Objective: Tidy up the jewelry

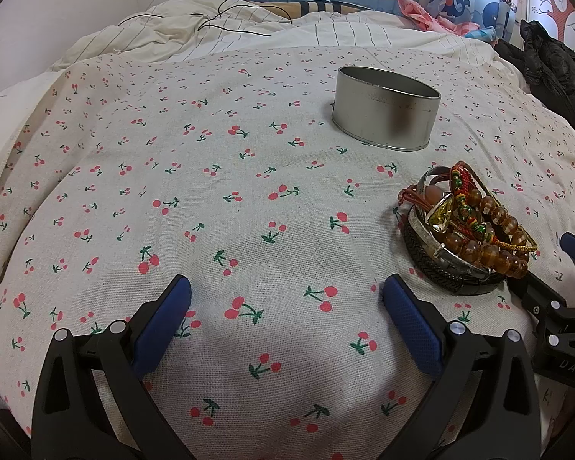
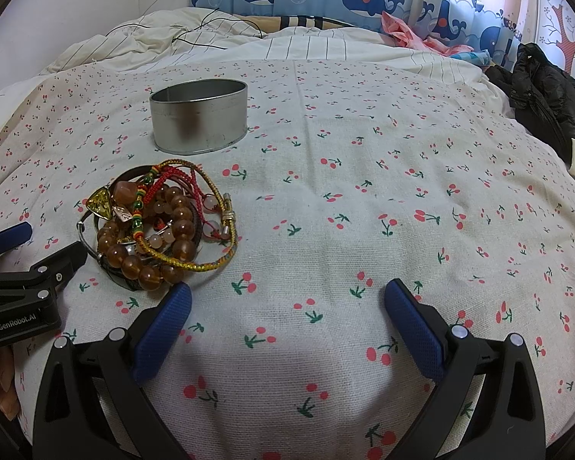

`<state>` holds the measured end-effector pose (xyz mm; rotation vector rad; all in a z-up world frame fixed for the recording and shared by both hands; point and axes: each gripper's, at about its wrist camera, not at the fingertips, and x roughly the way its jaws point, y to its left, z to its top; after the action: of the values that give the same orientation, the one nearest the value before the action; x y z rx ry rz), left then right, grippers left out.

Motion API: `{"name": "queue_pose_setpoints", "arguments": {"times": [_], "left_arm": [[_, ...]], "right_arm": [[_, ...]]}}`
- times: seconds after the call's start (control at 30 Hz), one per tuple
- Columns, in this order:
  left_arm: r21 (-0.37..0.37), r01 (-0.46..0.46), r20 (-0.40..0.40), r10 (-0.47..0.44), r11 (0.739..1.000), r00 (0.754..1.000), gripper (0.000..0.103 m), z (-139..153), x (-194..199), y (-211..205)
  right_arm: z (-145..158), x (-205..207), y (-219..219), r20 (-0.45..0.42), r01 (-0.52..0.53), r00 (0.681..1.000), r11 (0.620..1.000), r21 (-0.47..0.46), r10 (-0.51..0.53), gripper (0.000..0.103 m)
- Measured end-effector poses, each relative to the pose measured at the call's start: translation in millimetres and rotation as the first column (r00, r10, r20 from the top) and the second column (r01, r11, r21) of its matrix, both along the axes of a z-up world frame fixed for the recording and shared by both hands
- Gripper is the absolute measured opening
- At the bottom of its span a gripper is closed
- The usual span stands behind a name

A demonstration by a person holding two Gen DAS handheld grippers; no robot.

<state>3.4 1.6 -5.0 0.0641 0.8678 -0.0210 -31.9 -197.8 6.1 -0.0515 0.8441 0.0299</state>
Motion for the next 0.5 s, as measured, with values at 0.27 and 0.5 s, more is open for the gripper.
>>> {"name": "queue_pose_setpoints", "arguments": {"times": [0.27, 0.5], "left_arm": [[0.0, 0.0, 0.0, 0.0, 1.0, 1.0, 0.096, -0.1, -0.2, -0.2], [-0.002, 0.0, 0.0, 0.0, 1.0, 1.0, 0.096, -0.4, -0.5, -0.4]], "right_arm": [[0.1, -0.1, -0.2, 0.0, 0.0, 1.0, 1.0, 0.0, 0.0, 0.096], [0.6, 0.4, -0.8, 0.0, -0.005, 1.0, 1.0, 0.009, 0.005, 0.096]]}}
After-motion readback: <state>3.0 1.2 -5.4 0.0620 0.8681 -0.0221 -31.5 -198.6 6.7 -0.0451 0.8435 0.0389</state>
